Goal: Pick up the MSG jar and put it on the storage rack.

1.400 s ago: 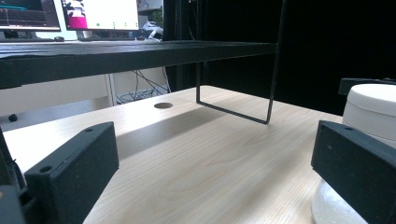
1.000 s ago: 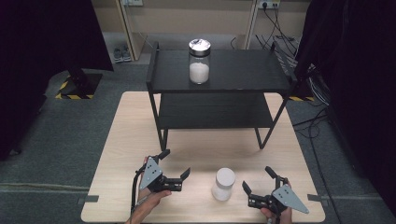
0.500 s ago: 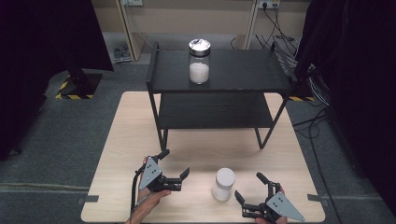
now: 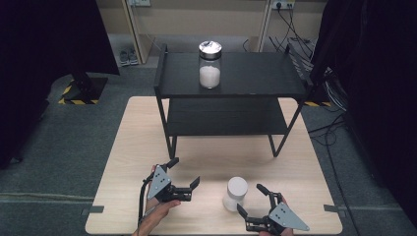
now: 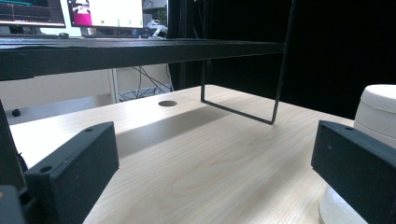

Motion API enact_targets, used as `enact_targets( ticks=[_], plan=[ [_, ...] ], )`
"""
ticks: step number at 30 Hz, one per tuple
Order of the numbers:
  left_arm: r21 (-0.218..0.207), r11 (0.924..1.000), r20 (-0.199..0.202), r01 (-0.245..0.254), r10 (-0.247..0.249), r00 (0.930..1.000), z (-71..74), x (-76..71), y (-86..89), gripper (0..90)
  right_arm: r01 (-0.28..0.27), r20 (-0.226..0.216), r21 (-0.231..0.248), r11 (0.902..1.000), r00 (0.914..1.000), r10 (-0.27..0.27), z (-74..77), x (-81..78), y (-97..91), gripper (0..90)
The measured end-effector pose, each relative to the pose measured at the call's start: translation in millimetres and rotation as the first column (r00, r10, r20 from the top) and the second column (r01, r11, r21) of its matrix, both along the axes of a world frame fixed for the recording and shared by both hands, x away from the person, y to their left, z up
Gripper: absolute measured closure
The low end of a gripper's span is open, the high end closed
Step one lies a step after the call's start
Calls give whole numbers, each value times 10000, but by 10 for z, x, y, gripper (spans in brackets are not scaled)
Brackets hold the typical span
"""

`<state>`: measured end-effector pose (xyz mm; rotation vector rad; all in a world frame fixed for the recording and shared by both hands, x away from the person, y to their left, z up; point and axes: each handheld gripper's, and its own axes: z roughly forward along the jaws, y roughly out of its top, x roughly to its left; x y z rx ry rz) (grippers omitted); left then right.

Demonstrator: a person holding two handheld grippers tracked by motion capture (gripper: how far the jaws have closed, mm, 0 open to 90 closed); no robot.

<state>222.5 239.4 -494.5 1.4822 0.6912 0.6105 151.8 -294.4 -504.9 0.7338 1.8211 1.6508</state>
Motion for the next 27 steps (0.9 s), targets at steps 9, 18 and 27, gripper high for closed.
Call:
enact_targets(
  ticks=[9,18,27],
  plan=[
    [8,10000,-41,19,-19,10000,2,4,-5,2,-258,-163,-222,9994,9995,254,-3,81,109,155],
    [29,10000,-44,35,-35,10000,1,5,-11,2,-340,-272,-239,9991,9991,334,-3,145,162,233],
    [61,10000,-79,37,-36,10000,-2,11,-13,2,-421,-381,-116,9990,9984,416,-12,240,218,326]
  ],
)
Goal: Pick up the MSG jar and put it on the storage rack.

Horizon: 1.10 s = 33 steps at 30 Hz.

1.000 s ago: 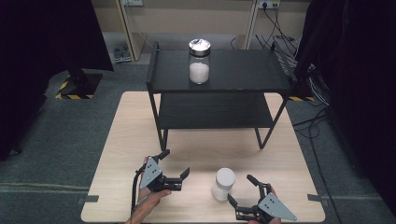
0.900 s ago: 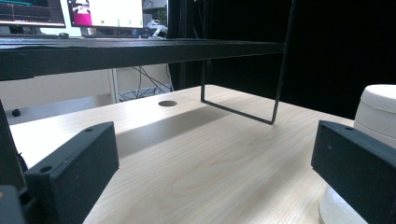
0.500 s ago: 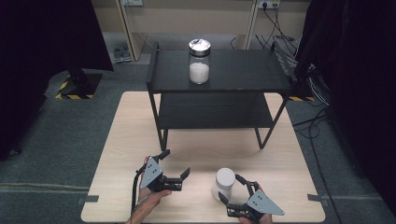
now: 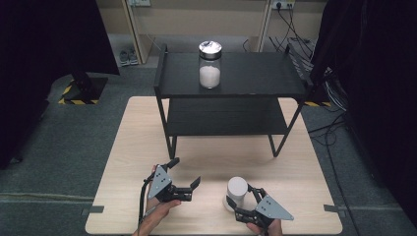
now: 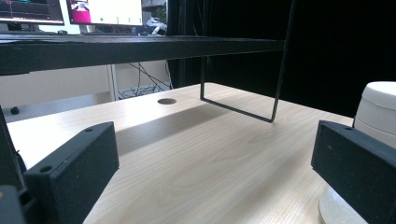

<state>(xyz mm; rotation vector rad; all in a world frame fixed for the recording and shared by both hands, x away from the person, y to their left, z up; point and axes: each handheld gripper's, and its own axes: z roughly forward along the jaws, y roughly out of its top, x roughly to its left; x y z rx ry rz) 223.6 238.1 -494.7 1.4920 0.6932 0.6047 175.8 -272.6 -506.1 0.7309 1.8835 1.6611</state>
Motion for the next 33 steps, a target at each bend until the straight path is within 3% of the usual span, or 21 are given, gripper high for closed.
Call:
enact_targets(
  ticks=[21,28,33],
  plan=[
    [-35,10000,-54,-42,42,10000,-6,7,5,1,317,31,1,9995,9995,-317,104,-50,17,350],
    [-26,10000,-86,-61,61,9999,-5,6,5,2,337,101,198,9992,9994,-339,270,-13,12,349],
    [-33,10000,-113,-87,87,9999,-5,9,5,2,290,113,228,9993,9995,-292,485,42,-14,349]
  ],
)
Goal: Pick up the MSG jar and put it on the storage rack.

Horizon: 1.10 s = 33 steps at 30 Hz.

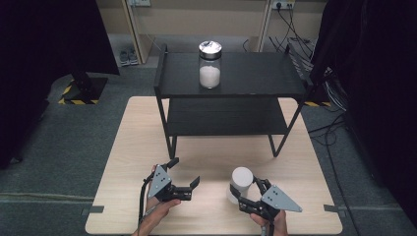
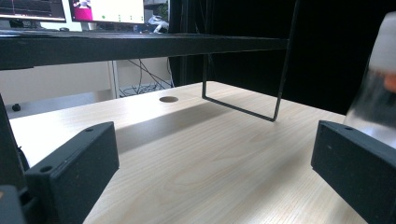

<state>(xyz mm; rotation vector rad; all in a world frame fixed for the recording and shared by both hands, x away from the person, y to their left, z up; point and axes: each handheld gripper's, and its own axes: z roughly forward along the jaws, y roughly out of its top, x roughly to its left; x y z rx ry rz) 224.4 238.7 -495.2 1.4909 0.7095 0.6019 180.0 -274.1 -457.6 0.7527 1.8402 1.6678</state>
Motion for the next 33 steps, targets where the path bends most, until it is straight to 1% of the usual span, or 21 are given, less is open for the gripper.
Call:
enact_targets(
  ticks=[4,13,18,23,25,29,33],
  plan=[
    [6,10000,0,-6,6,10000,1,0,0,2,-16,167,15,10000,9999,16,198,45,-27,349],
    [-1,10000,-30,-13,13,10000,-1,5,1,2,-61,511,-163,9998,9987,69,718,193,-41,348],
    [-7,10000,-63,-11,11,10000,-4,9,3,3,-130,361,-84,9999,9993,133,960,311,-33,348],
    [-38,10000,-81,-23,23,10000,-4,9,6,3,-96,447,-81,9999,9990,100,1179,404,-3,347],
    [-20,10000,-81,-24,24,10000,-2,10,6,3,-81,488,-140,9999,9988,88,1280,433,14,347],
    [-13,10000,-68,-19,19,10000,0,9,7,3,-60,510,-55,10000,9987,63,1482,497,33,348],
    [-36,10000,-50,-12,12,10000,1,7,7,3,42,567,-77,10000,9984,-38,1703,552,59,347]
  ],
)
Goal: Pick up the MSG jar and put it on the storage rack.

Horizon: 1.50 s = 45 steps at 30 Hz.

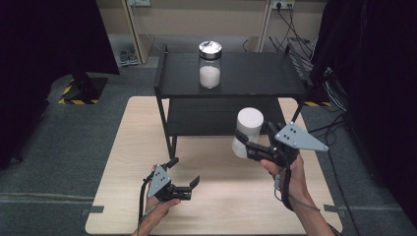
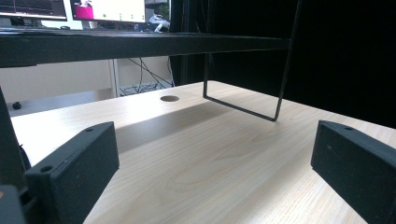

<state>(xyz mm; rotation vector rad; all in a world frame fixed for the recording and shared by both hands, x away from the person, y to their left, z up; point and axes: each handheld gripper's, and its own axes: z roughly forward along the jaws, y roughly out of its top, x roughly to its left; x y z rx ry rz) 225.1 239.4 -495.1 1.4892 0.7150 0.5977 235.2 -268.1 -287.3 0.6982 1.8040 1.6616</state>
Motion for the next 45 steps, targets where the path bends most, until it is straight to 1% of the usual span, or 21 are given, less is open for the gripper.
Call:
enact_targets(
  ticks=[5,10,16,18,21,24,28,30,37,41,43,45],
  plan=[
    [3,10000,-1,19,-19,10000,-2,1,-4,3,82,112,48,10000,9999,-82,257,79,33,347],
    [-4,10000,-18,17,-17,10000,-5,4,-5,3,294,253,83,9995,9992,-296,504,122,89,347],
    [24,10000,-32,58,-58,10000,-6,7,-13,3,515,263,148,9986,9983,-519,811,207,150,347],
    [19,10000,-45,67,-67,10000,-8,8,-14,3,639,314,136,9979,9974,-643,896,243,179,347],
    [54,10000,-52,83,-82,10000,-8,10,-16,3,920,409,154,9956,9949,-925,983,296,236,347],
    [39,10000,-30,75,-75,10000,-8,8,-14,3,1168,406,203,9929,9922,-1176,1038,375,284,347],
    [32,10000,-30,55,-55,10000,-9,7,-11,4,1498,427,200,9885,9877,-1505,1070,490,354,346],
    [31,10000,-40,64,-64,10000,-10,10,-11,4,1670,540,176,9858,9843,-1678,1070,539,389,346],
    [49,9999,-20,107,-107,9999,-9,6,-21,5,2172,518,218,9759,9746,-2181,1054,730,483,345],
    [32,9999,-34,111,-111,9999,-10,9,-17,5,2444,524,322,9691,9679,-2458,1022,829,531,345],
    [25,9999,-32,111,-111,9999,-8,8,-17,5,2535,594,333,9668,9651,-2551,1009,871,552,345],
    [24,9999,-14,119,-119,9999,-7,6,-18,5,2612,614,444,9643,9627,-2636,994,908,565,345]
  ],
)
